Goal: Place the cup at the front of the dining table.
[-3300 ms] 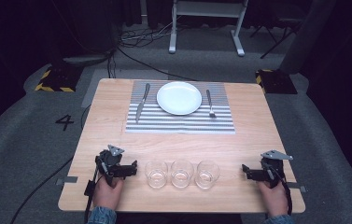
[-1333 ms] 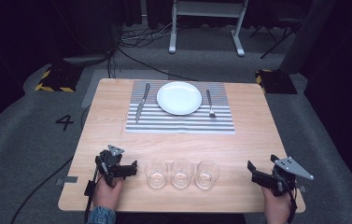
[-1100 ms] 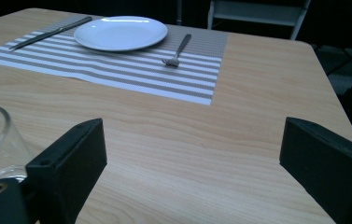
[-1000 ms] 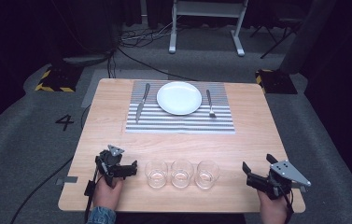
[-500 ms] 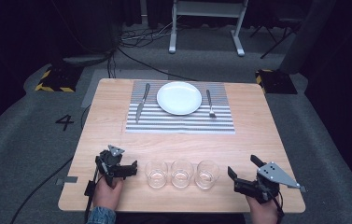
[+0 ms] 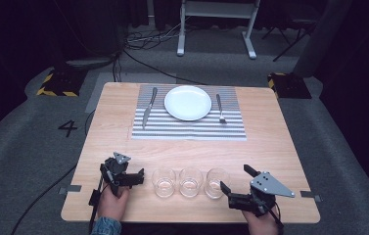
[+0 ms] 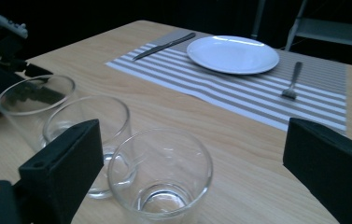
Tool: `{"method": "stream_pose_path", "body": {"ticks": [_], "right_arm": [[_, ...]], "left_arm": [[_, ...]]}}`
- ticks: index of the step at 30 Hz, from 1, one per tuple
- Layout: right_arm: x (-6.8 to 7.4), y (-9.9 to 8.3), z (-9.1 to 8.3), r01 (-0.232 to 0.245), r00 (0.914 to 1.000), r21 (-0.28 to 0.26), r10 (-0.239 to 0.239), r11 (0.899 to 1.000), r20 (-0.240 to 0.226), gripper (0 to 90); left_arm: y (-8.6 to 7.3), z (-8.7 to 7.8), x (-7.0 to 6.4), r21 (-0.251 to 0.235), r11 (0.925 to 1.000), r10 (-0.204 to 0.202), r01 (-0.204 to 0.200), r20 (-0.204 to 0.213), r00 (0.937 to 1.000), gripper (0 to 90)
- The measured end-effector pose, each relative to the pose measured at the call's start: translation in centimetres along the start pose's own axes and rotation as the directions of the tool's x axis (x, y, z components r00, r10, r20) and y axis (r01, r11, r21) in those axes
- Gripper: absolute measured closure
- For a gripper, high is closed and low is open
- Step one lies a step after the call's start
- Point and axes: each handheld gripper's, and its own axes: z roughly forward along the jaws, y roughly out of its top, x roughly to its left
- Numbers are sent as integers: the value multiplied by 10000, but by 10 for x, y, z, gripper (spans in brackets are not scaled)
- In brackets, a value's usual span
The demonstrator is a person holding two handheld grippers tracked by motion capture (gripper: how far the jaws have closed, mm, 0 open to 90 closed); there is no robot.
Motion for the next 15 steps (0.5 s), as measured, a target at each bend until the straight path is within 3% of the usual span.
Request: {"method": "stream_pose_path", "body": {"ticks": [8, 15], "right_arm": [[12, -4, 12, 169, 9995, 560, -154, 9983, -274, 30], [13, -12, 26, -63, 9997, 1259, 91, 9920, -213, 29]], "left_arm": [[0, 0, 0, -1, 10000, -3, 3, 1, 10000, 5], [0, 0, 0, -42, 10000, -7, 7, 34, 10000, 5]]}}
